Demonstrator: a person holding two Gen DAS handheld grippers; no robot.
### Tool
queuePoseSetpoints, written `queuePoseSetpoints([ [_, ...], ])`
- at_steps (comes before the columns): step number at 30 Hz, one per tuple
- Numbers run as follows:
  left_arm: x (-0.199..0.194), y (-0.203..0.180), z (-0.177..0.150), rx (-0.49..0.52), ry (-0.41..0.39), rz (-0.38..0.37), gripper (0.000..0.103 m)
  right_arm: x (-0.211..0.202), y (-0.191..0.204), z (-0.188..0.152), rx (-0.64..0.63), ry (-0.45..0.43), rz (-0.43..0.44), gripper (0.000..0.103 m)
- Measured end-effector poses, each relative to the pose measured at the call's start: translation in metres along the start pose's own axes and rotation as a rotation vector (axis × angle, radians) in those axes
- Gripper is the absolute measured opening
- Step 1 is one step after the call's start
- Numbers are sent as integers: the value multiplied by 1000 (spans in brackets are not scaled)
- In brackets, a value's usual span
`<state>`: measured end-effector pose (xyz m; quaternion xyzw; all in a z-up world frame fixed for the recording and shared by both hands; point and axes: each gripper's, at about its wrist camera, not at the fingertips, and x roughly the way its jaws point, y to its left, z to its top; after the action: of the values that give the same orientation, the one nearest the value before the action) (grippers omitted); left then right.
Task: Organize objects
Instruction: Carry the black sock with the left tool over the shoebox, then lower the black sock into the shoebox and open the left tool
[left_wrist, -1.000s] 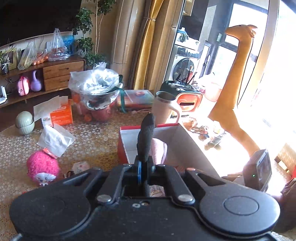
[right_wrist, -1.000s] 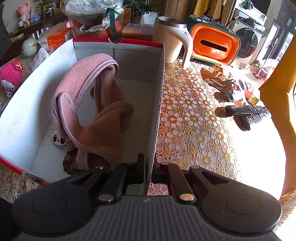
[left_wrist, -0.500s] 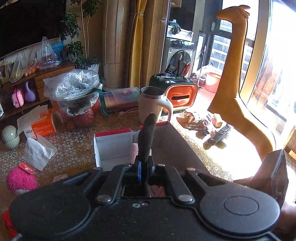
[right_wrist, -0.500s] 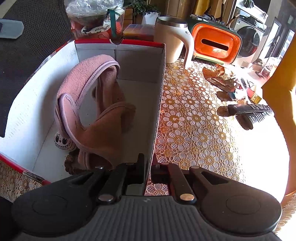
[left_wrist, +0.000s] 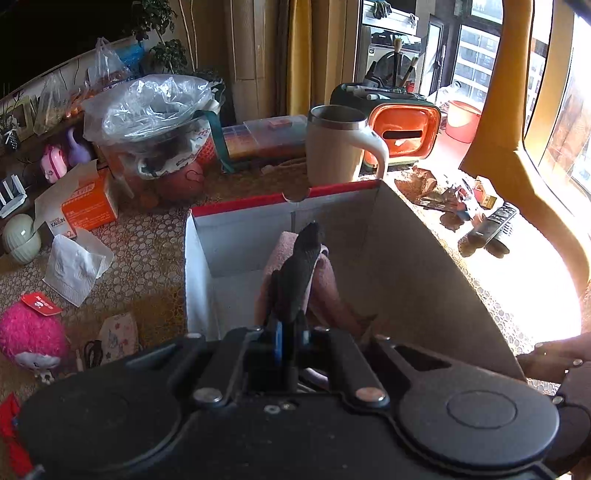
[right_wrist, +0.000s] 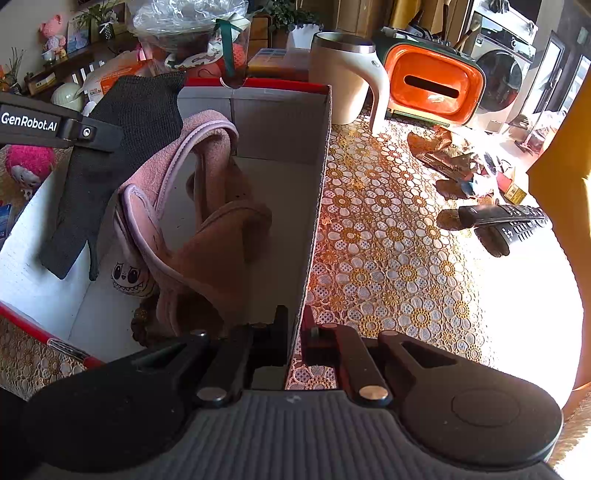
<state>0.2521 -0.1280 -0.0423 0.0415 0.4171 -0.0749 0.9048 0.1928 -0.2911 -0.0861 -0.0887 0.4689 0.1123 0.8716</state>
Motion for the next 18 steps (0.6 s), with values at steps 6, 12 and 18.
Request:
queuePoseSetpoints([
  [6,16,-6,-7,30,65,-15,3,0,-1,0,0,-1,5,6],
  [12,28,-12,-15,54,124,-40,3,0,-1,0,0,-1,4,6],
  [18,34,-12,-20,59,160,-54,4,0,-1,0,0,-1,4,6],
])
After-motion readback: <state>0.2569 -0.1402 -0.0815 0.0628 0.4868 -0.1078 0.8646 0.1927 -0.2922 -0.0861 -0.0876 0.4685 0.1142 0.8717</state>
